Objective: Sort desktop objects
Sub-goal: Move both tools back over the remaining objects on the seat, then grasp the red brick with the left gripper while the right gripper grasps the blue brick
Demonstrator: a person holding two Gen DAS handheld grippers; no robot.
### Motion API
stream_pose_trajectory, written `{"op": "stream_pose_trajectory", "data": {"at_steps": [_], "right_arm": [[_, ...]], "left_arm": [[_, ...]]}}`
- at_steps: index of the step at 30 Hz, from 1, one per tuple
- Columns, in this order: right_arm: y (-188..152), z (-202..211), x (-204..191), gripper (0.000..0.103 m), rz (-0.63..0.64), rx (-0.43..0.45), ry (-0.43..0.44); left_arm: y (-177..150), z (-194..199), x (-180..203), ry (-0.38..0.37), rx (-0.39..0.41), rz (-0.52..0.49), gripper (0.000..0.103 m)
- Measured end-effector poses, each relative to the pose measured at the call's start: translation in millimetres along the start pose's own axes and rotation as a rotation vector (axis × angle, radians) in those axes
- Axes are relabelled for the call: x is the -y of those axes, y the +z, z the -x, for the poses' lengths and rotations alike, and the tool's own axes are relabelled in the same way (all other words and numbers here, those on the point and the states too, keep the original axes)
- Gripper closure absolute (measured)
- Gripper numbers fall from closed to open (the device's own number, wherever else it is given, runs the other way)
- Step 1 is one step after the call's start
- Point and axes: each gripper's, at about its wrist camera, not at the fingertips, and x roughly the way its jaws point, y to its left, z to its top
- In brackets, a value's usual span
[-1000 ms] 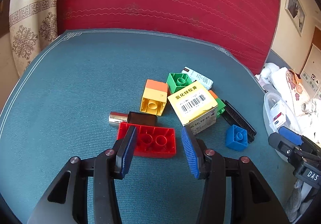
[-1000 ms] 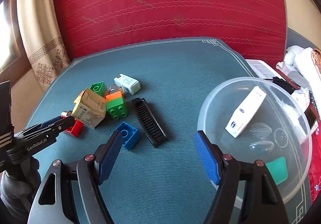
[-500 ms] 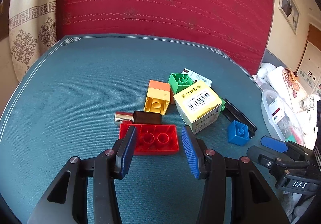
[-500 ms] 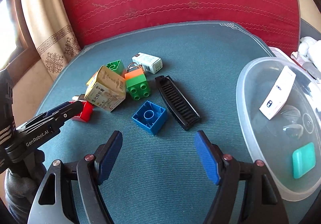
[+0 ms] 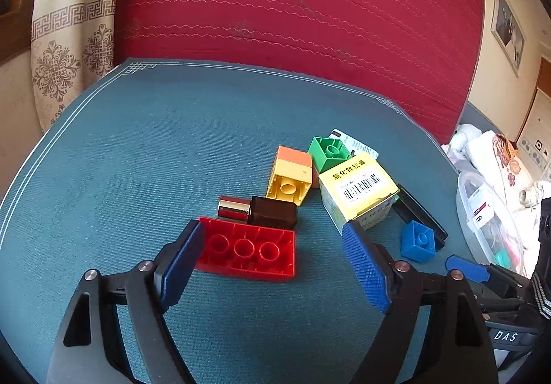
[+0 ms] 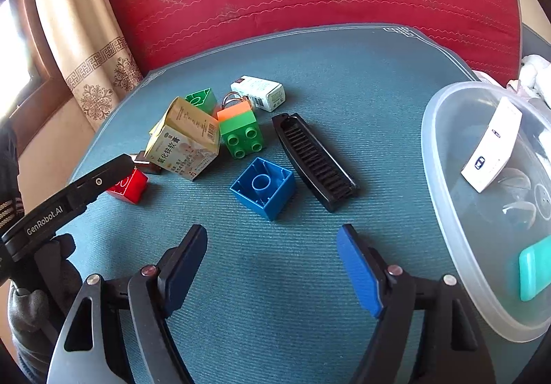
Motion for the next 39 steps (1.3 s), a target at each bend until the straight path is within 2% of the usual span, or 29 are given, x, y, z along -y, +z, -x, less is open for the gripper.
{"op": "stream_pose_trajectory", "data": {"at_steps": [11,14,16,17,26,29,32,36,39], "right_arm": [[1,-1,1,0.021,0.005,-0.003,-0.002],[1,-2,1,0.021,0.004,-0.003,-0.001],[1,-2,1,0.021,0.003,-0.003,0.0],[1,-3,1,0.021,0.003,-0.002,-0.001],[1,-3,2,0.021,0.004,-0.003,0.0],[1,-3,1,0.021,0.003,-0.004,0.001],[1,-3,1,0.021,0.004,-0.004,0.001],[0,-3,1,0.021,0.008,-0.004,-0.001],[0,-3,1,0.021,0.006,-0.006,0.001]], "left_arm": [[0,10,-20,0.026,0.044,0.071,0.018],[0,21,-19,0.02,0.107,0.066,0.01],[2,27,-21,0.04,0.141,0.063,0.003],[2,28,-22,0.051,0.142,0.063,0.002],[0,3,-26,0.001,-0.004,0.076,0.001],[-1,-13,-31,0.003,-0.093,0.102,0.001],[-2,-16,-29,0.014,-0.106,0.093,0.001],[-3,-22,-20,0.063,-0.137,0.031,0.001],[-3,-21,-20,0.062,-0.135,0.027,0.005]]}}
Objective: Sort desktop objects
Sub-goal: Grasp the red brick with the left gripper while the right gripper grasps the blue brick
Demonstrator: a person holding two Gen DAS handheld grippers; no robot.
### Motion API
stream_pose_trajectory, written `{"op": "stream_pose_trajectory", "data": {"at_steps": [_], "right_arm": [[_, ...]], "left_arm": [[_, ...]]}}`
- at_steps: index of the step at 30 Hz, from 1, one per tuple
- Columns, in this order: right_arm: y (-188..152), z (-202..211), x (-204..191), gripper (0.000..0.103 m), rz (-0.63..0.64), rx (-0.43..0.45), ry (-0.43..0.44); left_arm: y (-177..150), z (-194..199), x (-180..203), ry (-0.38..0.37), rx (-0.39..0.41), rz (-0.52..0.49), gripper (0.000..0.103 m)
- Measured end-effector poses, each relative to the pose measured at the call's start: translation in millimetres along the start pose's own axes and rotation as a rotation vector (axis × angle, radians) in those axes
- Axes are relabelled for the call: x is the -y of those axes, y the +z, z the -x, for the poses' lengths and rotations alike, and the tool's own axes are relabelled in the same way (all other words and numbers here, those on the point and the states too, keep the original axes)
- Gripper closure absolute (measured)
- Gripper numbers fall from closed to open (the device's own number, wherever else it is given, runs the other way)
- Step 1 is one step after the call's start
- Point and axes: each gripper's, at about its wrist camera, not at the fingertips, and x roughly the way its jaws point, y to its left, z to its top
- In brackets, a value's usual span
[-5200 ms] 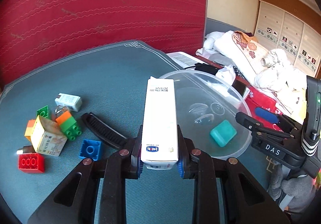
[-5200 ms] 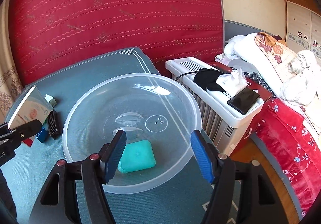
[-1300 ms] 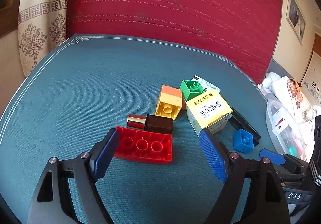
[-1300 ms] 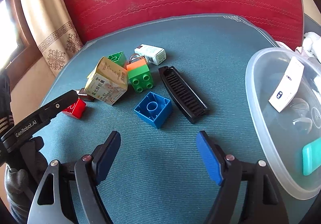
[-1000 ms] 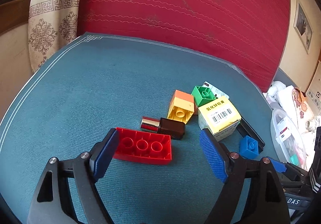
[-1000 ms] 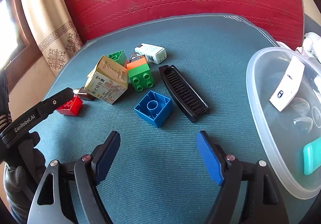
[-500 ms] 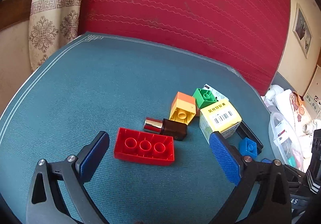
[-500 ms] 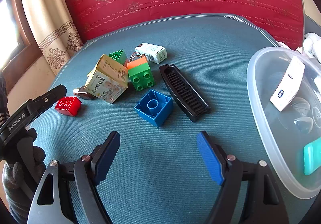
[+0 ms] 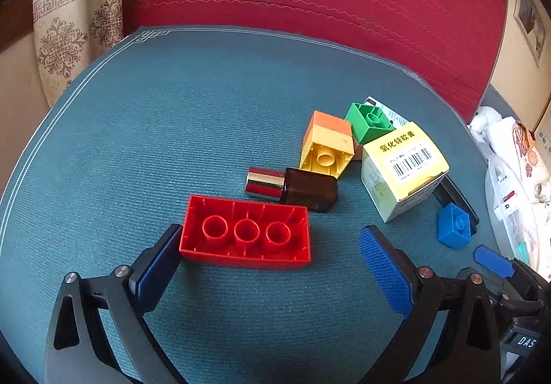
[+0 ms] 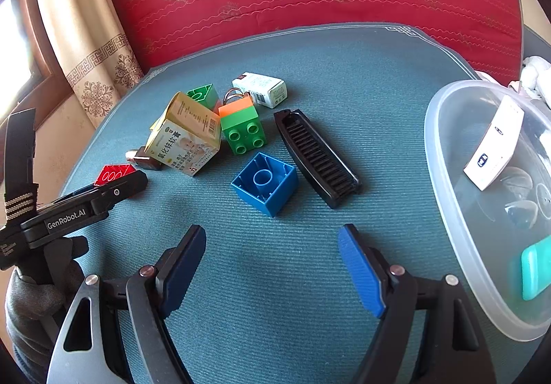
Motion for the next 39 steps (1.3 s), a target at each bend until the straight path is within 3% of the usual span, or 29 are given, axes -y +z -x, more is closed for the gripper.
{"op": "stream_pose_trajectory", "data": {"at_steps": [2,4,9,15,21,31,33,39], "right_arm": [[0,0,0,0.021,-0.002,-0.002,0.002],[1,1,1,0.021,-0.012,-0.006,0.009],[5,2,8,0.022,-0.087,-0.018,0.053],[11,0,5,0.037,-0.113,-0.028,0.06],[21,-13,-10,0.043,-0.06,-0.032,0.003],[31,-40,-33,0.054,0.088,-0.002,-0.198],[30,-40,-34,0.064,0.1,0.005,-0.207],[24,-32,-30,0.064,0.099,0.011,-0.197]], "left_arm": [[0,2,-4,0.009,0.015,0.018,0.022],[1,3,-9,0.016,0.029,0.038,0.033],[-1,8,-4,0.022,0.054,0.021,0.033],[-4,19,1,0.059,0.108,0.005,0.033],[-2,20,-5,0.059,0.108,0.037,0.033],[-3,20,-5,0.066,0.106,0.032,0.033],[-3,21,-4,0.068,0.106,0.03,0.033],[-5,24,-2,0.078,0.12,0.014,0.033]]}}
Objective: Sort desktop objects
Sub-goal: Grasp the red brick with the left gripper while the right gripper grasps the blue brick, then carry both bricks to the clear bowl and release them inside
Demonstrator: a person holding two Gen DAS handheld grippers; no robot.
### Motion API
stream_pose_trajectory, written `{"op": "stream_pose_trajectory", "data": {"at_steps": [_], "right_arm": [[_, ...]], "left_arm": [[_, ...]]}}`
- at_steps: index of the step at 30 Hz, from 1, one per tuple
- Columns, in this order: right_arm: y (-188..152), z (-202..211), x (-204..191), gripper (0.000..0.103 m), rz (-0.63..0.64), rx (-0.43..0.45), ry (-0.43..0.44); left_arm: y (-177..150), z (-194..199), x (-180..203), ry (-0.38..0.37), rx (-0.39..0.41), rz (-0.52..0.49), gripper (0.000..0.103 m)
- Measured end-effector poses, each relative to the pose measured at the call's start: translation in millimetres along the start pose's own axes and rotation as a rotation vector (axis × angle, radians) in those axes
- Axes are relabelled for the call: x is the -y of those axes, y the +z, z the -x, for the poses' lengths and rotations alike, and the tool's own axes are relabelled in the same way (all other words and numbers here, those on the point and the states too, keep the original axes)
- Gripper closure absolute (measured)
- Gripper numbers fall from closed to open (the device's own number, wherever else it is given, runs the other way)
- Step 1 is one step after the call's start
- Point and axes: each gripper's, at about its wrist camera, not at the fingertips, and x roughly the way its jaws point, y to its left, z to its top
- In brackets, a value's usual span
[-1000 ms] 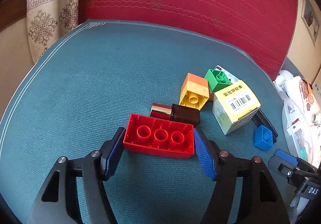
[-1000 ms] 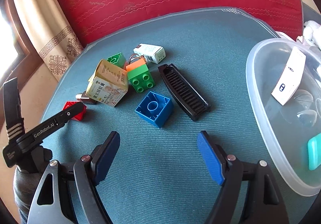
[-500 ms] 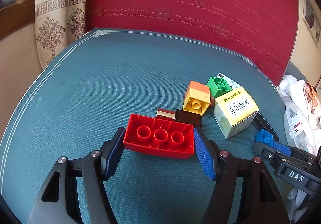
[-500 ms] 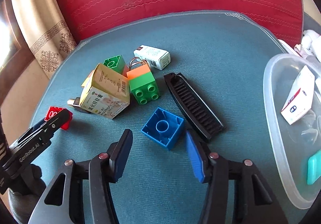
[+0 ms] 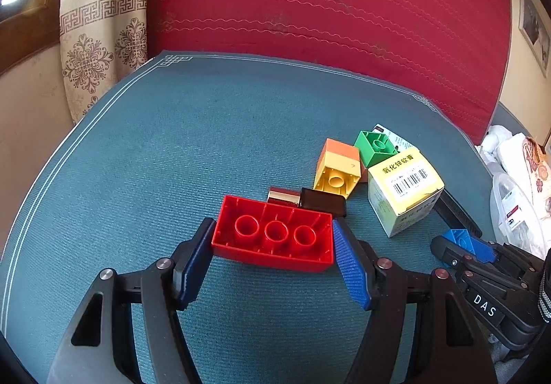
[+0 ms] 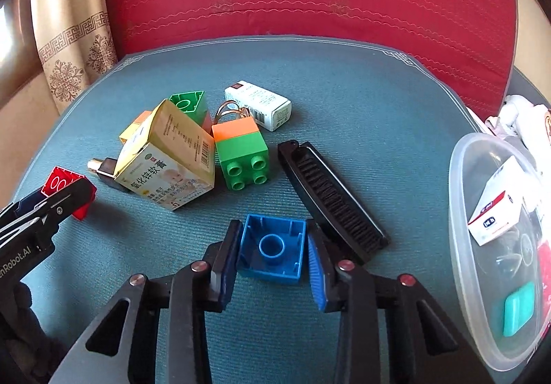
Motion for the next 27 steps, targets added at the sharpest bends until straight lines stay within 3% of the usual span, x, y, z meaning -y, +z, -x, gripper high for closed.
{"op": "stream_pose_trajectory", "data": {"at_steps": [6,12,27], "right_arm": [[-12,18,6,0.064,-0.026,-0.003,0.064],[-18,53,13,0.064,-0.041,0.048,0.099],[-33,112,42,0.064,-0.08,0.154,0.094]], "left_arm": [[1,6,2,0.012,0.034,-0.013,0.033],[1,15,5,0.023,0.08,-0.019,0.033],[-6,37,19,0.001,0.136,-0.02,0.033]]}}
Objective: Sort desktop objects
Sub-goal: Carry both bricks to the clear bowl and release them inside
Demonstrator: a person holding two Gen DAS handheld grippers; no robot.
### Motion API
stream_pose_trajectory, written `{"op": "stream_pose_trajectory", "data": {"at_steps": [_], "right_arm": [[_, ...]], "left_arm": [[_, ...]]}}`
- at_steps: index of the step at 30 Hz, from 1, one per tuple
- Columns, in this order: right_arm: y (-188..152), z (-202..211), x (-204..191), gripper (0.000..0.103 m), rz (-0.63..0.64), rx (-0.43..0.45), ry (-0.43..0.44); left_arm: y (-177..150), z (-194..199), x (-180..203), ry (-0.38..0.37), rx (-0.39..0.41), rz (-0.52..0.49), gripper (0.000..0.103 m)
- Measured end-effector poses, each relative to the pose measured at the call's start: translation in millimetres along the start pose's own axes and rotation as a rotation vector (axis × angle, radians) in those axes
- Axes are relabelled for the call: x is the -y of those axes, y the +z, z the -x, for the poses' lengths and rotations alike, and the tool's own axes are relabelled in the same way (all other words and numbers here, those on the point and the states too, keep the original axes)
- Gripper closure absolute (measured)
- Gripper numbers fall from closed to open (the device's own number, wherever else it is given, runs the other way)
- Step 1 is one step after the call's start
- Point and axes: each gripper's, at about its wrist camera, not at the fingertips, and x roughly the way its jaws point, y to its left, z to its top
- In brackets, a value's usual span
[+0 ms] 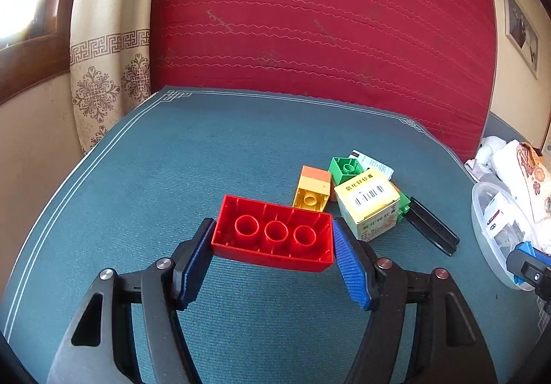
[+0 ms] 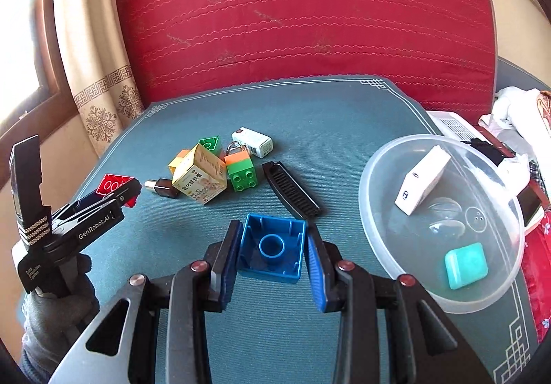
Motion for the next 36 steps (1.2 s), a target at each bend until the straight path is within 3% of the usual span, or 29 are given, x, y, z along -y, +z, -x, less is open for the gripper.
{"op": "stream_pose_trajectory", "data": {"at_steps": [8,23,36], "right_arm": [[-1,14,36,0.064,-0.06,0.027,-0.061],[-2,26,138,0.064,-0.228,0.075,-0.285],[-4,18,182,0.064,-0.282,0.07,-0.338]], "left_arm": [[0,10,23,-0.045,0.003,-0.044,0.033],[2,22,89,-0.185,0.006,-0.155,0.033],[6,23,160,-0.308,-0.015,-0.249,0.033]]}}
